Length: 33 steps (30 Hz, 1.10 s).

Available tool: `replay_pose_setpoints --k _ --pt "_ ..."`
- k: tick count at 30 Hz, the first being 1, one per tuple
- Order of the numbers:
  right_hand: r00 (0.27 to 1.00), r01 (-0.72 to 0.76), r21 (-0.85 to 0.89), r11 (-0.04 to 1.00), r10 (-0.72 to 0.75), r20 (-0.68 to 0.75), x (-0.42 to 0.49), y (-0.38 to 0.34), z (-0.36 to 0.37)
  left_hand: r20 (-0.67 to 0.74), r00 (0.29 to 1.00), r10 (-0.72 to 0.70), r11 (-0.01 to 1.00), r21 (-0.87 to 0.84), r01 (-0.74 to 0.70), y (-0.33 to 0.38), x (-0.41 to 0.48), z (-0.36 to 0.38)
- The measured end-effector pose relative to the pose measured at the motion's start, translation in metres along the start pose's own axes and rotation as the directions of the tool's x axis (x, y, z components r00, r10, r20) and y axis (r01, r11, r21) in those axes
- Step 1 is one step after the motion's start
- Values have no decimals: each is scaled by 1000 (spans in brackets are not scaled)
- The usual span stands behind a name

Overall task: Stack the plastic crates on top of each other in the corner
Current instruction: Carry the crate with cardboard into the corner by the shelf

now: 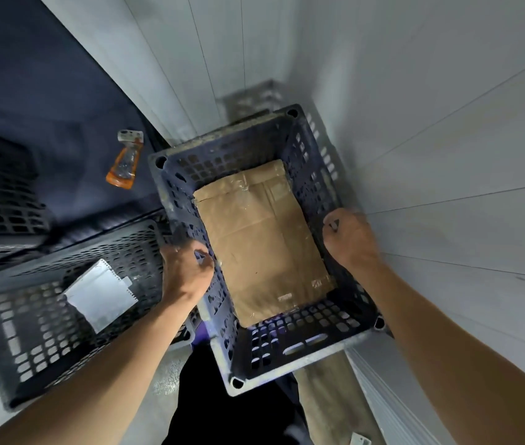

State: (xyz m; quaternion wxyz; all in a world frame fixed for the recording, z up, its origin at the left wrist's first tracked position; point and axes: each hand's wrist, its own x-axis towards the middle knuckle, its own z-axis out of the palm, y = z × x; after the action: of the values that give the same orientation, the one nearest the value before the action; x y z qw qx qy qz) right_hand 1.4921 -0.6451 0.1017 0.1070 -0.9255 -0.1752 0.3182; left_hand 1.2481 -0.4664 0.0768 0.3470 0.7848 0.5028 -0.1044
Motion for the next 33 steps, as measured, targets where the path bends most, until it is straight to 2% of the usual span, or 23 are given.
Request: replay_pose_setpoints --k 3,8,15,25,29,33 --pt "999 15 20 1000 -15 28 20 14 23 -17 1000 -22 1000 6 23 -11 15 23" --pt "997 52 -13 999 -51 58 48 31 50 62 997 -35 996 -77 40 -32 43 55" --pt "998 52 -51 997 -50 46 77 35 78 59 995 -86 988 -125 92 -42 74 88" --pt "987 116 9 993 -117 107 112 52 110 135 990 -39 969 -238 70 -62 99 115" --pt "992 107 54 993 -110 64 117 59 116 123 992 -40 953 -294 75 -59 98 118" --pt "997 79 85 993 -80 4 116 64 113 124 992 -8 963 -265 41 -54 97 117"
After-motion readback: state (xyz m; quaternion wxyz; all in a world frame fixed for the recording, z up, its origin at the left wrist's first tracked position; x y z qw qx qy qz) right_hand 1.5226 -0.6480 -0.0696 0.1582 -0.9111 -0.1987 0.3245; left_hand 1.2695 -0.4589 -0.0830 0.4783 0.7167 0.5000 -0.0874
